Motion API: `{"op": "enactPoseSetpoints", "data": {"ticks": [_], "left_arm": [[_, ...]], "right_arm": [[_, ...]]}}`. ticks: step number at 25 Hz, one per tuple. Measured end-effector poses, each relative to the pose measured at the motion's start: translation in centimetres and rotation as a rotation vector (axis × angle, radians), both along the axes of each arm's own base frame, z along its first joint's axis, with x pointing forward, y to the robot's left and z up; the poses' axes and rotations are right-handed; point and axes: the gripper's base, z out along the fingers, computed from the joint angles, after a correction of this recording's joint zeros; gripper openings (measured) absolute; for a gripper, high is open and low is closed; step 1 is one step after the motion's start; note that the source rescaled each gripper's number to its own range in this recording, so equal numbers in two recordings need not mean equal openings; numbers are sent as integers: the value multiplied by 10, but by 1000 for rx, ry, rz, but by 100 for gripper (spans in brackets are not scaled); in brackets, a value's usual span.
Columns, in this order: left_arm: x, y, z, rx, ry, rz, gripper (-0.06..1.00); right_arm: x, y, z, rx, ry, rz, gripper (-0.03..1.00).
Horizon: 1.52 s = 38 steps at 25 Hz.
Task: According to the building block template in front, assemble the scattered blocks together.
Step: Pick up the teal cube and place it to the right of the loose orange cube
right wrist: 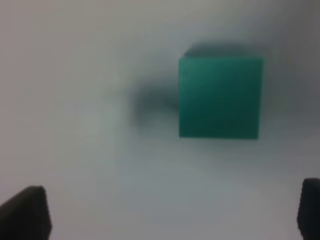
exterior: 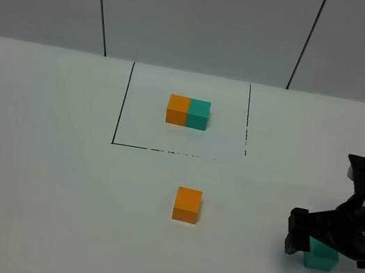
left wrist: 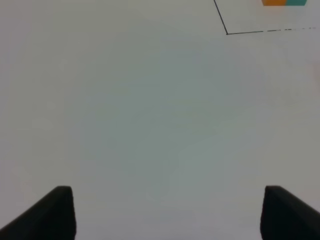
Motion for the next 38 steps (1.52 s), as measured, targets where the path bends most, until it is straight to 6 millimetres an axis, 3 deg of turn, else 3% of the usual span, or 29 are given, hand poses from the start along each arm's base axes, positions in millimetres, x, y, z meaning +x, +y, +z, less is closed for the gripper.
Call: {"op": "enactPoseSetpoints", "data": {"ticks": [22,27,30,33,35,38], "left_arm": [[0,0,0,-1,0,1,60],[0,0,0,-1,0,1,59],[0,0,0,-1,0,1,59],[0,0,0,-1,0,1,59],[0,0,0,-1,0,1,59],[0,0,0,-1,0,1,59]], "right_arm": [[28,-7,-72,-83,22,43,98],[30,-9,-74,-84,27,36,92],[30,-10,-74,-90,31,40,82],[30,-11,-74,-96,31,46,65],[30,-11,-74,-96,29,46,49],[30,-11,-74,-97,27,46,16]]}}
